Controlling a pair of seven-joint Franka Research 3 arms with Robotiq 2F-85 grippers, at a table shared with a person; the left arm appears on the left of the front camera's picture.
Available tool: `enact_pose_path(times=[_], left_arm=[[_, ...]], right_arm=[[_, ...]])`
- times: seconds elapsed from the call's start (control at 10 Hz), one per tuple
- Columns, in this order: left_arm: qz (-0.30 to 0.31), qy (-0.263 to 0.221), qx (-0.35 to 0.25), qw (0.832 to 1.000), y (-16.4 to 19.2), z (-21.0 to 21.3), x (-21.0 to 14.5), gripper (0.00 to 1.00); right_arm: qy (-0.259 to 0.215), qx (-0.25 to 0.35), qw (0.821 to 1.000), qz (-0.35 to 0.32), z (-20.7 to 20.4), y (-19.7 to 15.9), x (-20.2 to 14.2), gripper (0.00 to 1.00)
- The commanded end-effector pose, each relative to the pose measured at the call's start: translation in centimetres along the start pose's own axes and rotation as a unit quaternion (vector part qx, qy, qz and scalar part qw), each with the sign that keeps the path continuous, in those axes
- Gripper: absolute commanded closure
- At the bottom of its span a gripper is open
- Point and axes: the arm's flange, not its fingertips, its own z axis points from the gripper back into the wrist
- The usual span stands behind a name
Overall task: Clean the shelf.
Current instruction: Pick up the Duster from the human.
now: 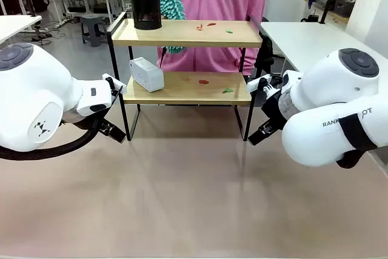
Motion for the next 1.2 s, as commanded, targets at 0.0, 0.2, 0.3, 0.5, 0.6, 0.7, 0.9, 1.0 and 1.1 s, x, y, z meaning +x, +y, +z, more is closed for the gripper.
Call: enact_pose_path(times=[0.0, 0.2, 0.3, 0.5, 0.6, 0.7, 0.9, 1.0, 1.1], left_arm=[[0.0, 0.0, 0.0, 1.0, 0.0, 0.0, 0.0, 0.0], [0.0, 0.0, 0.0, 1.0, 0.0, 0.0, 0.0, 0.0], [0.0, 0.0, 0.0, 1.0, 0.0, 0.0, 0.0, 0.0], [0.0, 0.0, 0.0, 1.0, 0.0, 0.0, 0.0, 0.0], [0.0, 0.0, 0.0, 1.0, 0.0, 0.0, 0.0, 0.0], [0.0, 0.0, 0.0, 1.0, 0.0, 0.0, 0.0, 0.0], [-0.019, 0.006, -0.077, 0.997, 0.5, 3.4, -0.4, 0.0], [-0.013, 0.001, -0.126, 0.992, 1.6, 7.5, -1.6, 0.0], [0.014, -0.017, -0.163, 0.986, 4.1, 11.9, -3.9, 0.0]], right_arm=[[0.0, 0.0, 1.0, 0.0, 0.0, 0.0, 0.0, 0.0], [0.0, 0.0, 1.0, 0.0, 0.0, 0.0, 0.0, 0.0], [0.0, 0.0, 1.0, 0.0, 0.0, 0.0, 0.0, 0.0], [0.0, 0.0, 1.0, 0.0, 0.0, 0.0, 0.0, 0.0], [0.0, 0.0, 1.0, 0.0, 0.0, 0.0, 0.0, 0.0], [0.0, 0.0, 1.0, 0.0, 0.0, 0.0, 0.0, 0.0], [-0.001, 0.036, 0.999, -0.023, 4.3, -0.5, 0.4, 0.0], [-0.035, 0.096, 0.991, -0.091, 9.6, -1.8, 0.3, 0.0], [-0.066, 0.154, 0.953, -0.251, 15.4, -4.0, -0.2, 0.0]])
